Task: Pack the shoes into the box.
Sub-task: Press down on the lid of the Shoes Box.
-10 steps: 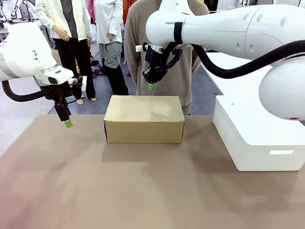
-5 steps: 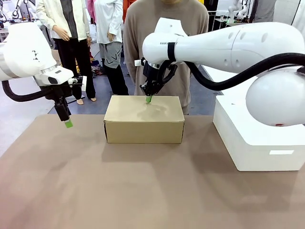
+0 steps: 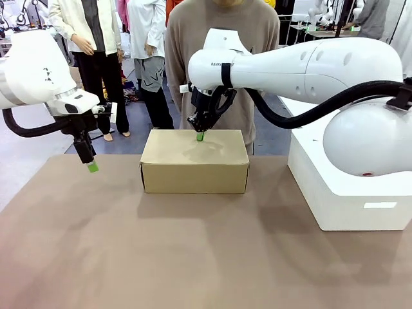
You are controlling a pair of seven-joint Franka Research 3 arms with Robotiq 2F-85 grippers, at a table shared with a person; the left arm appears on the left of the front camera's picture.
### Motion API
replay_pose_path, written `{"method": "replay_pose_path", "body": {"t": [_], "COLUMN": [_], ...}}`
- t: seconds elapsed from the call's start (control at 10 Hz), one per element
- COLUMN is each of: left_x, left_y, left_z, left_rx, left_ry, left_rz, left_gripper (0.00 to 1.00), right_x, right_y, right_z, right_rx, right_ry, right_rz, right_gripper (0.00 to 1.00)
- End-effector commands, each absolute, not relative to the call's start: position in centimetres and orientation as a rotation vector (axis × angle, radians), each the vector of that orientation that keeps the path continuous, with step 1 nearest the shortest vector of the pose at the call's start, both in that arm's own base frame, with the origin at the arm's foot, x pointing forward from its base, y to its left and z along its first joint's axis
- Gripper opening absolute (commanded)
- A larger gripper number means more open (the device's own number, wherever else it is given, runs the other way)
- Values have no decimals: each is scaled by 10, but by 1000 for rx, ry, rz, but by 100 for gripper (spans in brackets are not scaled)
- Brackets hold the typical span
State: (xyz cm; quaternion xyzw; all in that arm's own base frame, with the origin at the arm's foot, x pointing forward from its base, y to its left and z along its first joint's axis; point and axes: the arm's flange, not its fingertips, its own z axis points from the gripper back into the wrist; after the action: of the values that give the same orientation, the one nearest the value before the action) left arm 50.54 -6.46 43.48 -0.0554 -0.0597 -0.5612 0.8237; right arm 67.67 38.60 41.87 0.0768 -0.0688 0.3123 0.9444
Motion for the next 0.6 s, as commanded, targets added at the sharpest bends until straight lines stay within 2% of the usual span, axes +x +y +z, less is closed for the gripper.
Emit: {"method": "replay_pose_path", "body": {"t": [0.0,0.2,0.5], "left_x": [504,504,504], "left_y": [-62,-62,-62], "left_z": [436,436,436], "left_rx": [-118,-118,-118], "left_ry": [-126,-126,-126], "left_rz": [-1197,-1197,-1197], "left_gripper": [100,100,100], "right_x": [676,651,612], "right_y": [389,378,365], "right_z": [440,478,501], "right_rx": [155,156,132], "right_ry": [-147,-181,-160], "right_rz": [627,671,731], "right_gripper": [0,0,0]}}
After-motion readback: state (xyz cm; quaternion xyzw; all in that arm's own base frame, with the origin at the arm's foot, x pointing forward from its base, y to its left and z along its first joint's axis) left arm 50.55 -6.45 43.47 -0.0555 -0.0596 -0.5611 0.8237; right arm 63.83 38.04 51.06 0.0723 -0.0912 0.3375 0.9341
